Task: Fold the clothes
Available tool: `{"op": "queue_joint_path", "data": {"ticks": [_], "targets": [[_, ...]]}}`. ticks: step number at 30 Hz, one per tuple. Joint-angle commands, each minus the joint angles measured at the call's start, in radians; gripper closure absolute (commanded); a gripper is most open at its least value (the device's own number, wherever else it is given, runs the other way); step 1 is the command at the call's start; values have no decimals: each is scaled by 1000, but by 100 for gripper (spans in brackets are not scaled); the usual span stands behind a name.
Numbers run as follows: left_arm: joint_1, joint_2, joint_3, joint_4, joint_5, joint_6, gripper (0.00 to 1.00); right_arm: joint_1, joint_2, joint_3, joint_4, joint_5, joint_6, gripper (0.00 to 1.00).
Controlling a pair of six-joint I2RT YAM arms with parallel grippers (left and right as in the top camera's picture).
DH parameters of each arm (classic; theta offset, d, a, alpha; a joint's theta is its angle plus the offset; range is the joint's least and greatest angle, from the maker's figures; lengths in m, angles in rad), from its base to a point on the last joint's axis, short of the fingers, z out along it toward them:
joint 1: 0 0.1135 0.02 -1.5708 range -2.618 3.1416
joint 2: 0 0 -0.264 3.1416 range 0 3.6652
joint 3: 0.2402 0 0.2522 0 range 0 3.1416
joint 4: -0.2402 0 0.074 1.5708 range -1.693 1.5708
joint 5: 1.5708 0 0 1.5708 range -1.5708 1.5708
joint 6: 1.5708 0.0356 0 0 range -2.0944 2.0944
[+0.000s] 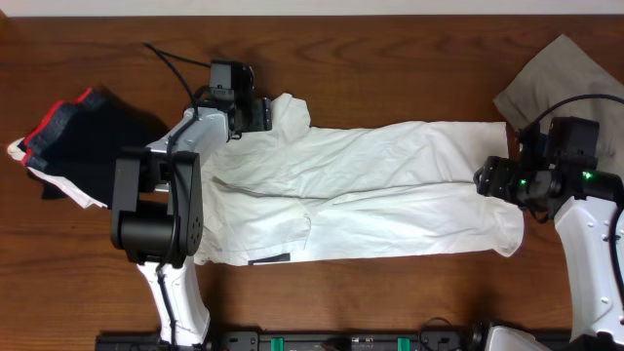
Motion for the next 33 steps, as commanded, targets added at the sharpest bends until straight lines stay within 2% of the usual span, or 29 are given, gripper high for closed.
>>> {"op": "queue_joint_path", "data": {"ticks": [1,4,6,8,10,13,19,24,26,33], "targets": [[3,-18,-3,-27,0,2,23,-3,6,3,2,-8,-11,27],[2,-15,-4,-61,0,2,28,-3,6,3,2,-8,-10,28],[1,-10,-5,-71,0,2,43,-3,6,3,3,-8,-10,28],[1,-4,-6,-76,3,2,62,-3,6,3,3,-9,-10,28],[2,-3,-6,-74,27,2,78,-3,6,3,3,-8,-10,28],[2,-3,-6,-71,37,2,92,-3,6,3,6,-8,-10,30],[2,-28,-5,-71,45,2,94,-3,12,3,114,-9,-10,49],[4,-63,-5,-74,45,-7,94,-3,92,3,274,-28,-10,48],[4,-69,-5,-79,45,-22,94,-3,142,3,351,-27,-14,43],[4,-71,-5,-82,50,-81,94,-3,358,3,659,-27,-44,42]]}}
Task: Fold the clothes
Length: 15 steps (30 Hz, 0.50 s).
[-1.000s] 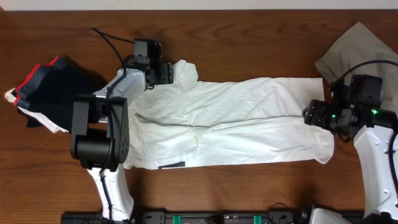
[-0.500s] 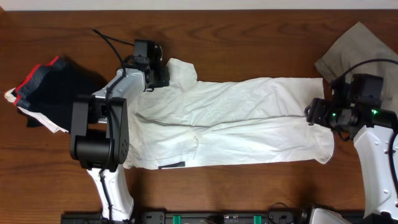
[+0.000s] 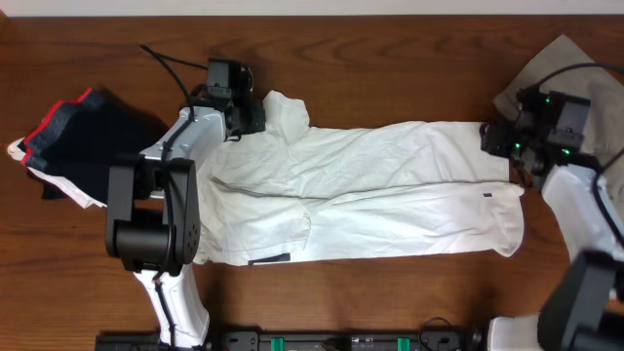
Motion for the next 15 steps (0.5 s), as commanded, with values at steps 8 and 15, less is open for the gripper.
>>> {"op": "queue_joint_path", "data": {"ticks": [8,15], "targets": [[3,-21,-4,-6,13,-28,94,-24,262,5,232,-2,-14,37],[3,-21,-4,-6,13,-28,94,-79,324,13,291,-3,-3,37]]}}
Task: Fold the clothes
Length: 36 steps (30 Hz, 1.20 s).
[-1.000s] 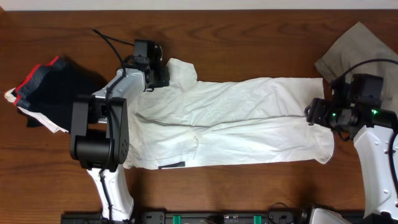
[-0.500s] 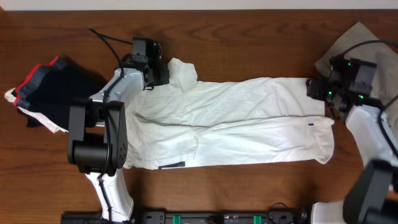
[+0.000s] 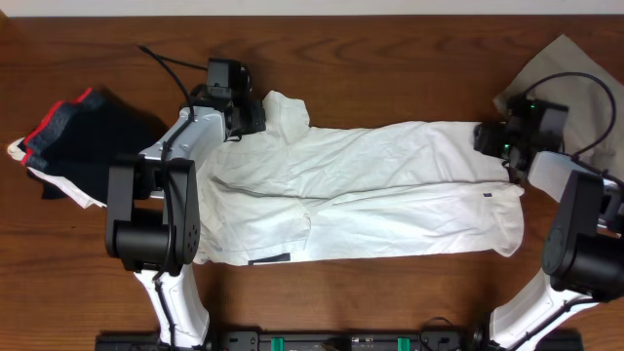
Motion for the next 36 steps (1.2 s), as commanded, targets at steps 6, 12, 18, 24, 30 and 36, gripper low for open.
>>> {"op": "queue_joint_path", "data": {"ticks": [6,12,18,24,30,36], "targets": [[3,-21,-4,-3,10,-13,94,-34,44,17,36,-3,2,37],[3,-21,-4,-3,10,-13,94,-29,80,18,71,-5,2,37],[3,-21,-4,-3,11,-13,94,-29,98,18,108,-9,28,68],[3,-21,-4,-3,10,-12,94,-29,98,18,113,-10,36,95],[7,-35,-4,-3,10,-12,94,-34,82,24,108,-12,83,99],[14,-134,-4,-15,10,-13,94,-46,7,84,-2,-37,103,98]]}}
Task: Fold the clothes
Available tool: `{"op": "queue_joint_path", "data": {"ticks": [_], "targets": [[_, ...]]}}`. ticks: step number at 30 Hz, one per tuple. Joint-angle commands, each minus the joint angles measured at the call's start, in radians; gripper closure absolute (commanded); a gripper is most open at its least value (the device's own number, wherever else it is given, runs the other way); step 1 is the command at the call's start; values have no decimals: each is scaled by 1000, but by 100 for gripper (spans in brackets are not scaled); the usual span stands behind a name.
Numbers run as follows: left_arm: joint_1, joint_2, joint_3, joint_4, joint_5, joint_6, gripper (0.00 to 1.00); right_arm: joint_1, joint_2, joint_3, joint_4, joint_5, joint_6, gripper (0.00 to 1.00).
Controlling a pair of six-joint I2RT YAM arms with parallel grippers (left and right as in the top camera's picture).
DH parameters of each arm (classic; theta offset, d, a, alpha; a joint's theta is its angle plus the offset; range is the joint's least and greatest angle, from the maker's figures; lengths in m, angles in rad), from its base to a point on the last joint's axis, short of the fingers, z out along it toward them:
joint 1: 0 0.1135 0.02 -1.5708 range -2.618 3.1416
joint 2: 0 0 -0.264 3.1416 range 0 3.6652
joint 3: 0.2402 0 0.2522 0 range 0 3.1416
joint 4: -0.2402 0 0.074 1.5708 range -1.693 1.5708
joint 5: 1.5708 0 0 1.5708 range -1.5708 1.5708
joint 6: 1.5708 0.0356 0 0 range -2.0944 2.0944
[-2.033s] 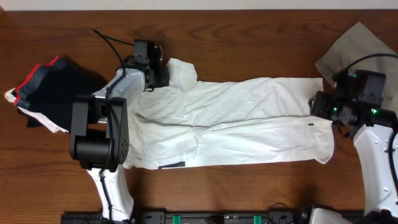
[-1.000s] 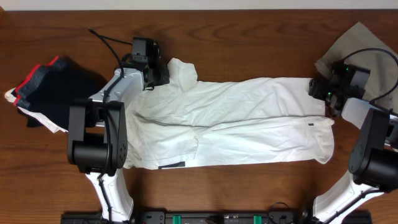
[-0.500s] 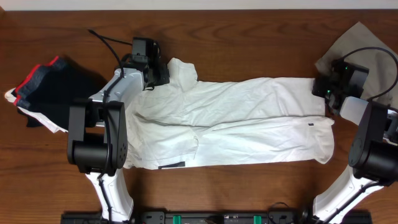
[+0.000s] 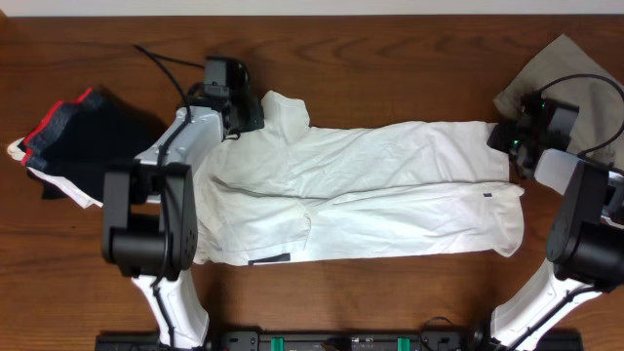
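Observation:
White trousers [image 4: 370, 190] lie flat across the wooden table in the overhead view, waist to the left and legs to the right. My left gripper [image 4: 257, 111] sits at the far corner of the waistband, and its fingers look shut on the cloth there. At the far leg's hem is my right gripper [image 4: 501, 140], just off the cloth's right edge. Its fingers are too small and dark to tell how they stand.
A pile of dark clothes with red and white trim [image 4: 68, 141] lies at the left. A grey-beige cloth [image 4: 565, 73] lies at the far right corner, under the right arm's cable. The table's far edge [image 4: 390, 14] is close behind the trousers.
My right gripper has shifted a little to the right, uncovering the far leg's hem corner. The left gripper and the trousers look unchanged.
At first my right gripper was by the near leg's hem and the left one at the waist corner. Then the right gripper stood beyond the far leg's hem, then over that hem, and now it is just off its edge. The left gripper and waist corner edged slightly left.

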Motion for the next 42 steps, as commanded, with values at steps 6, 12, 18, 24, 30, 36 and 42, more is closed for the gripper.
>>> {"op": "queue_joint_path", "data": {"ticks": [6,12,18,24,30,36,42], "targets": [[26,-168,-2,-80,10,-1,94,-23,-151,104,-229,-16,29,98],[70,-171,-2,-196,10,-1,94,-67,-270,118,-397,-3,16,98],[100,-173,-2,-277,14,-18,94,-103,-348,118,-547,29,-32,97],[106,-174,-2,-377,32,-20,94,-116,-354,118,-643,56,-58,96],[153,-174,-2,-435,33,-68,94,-135,-354,118,-692,116,-58,96],[203,-174,-2,-512,119,-84,94,-150,-354,117,-713,116,-58,95],[208,-174,-2,-508,152,-84,94,-144,-354,117,-708,58,-58,94]]}}
